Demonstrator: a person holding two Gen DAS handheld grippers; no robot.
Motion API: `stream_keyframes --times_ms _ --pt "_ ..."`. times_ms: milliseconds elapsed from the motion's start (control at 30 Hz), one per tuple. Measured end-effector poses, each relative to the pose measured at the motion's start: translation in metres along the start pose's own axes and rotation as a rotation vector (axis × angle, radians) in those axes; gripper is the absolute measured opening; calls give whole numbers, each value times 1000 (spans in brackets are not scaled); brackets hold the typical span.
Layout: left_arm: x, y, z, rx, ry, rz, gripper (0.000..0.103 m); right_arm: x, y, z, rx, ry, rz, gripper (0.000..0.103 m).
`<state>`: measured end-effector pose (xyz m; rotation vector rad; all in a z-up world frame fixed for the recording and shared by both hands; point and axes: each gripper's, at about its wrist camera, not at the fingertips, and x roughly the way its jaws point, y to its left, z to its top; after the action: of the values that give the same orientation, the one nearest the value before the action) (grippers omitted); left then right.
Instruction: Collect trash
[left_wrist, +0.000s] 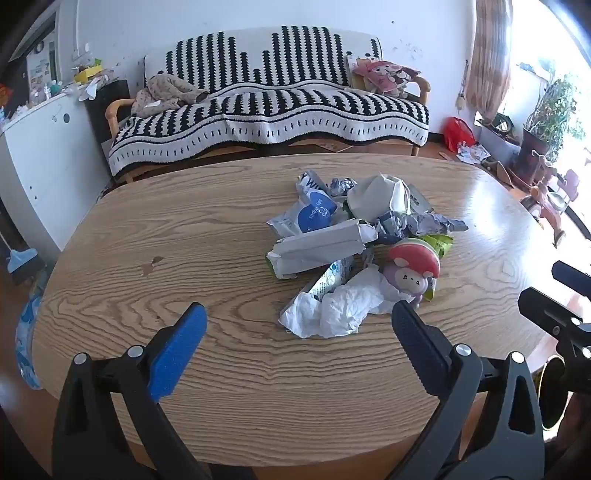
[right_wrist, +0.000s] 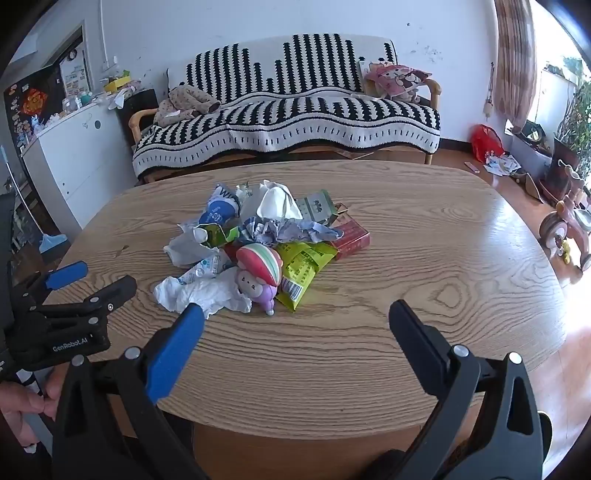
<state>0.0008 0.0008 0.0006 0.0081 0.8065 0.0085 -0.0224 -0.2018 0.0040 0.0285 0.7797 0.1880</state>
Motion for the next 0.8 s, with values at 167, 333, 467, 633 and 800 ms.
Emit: stream_keyframes --times_ms 167,333,467,633,800 --pt "0 -1 0 8 -1 1 98 0 0 -1 0 -1 1 97" --pt "1 -2 -1 8 -1 1 98 0 0 0 -2 -1 2 97" --pt "2 -3 -1 12 0 2 98 3 -2 0 -8 -1 8 97" --pt "2 -3 -2 10 1 1 98 4 -2 0 -6 -1 10 97" --pt "3 -4 -3 11 5 2 98 2 -3 0 -5 3 15 97"
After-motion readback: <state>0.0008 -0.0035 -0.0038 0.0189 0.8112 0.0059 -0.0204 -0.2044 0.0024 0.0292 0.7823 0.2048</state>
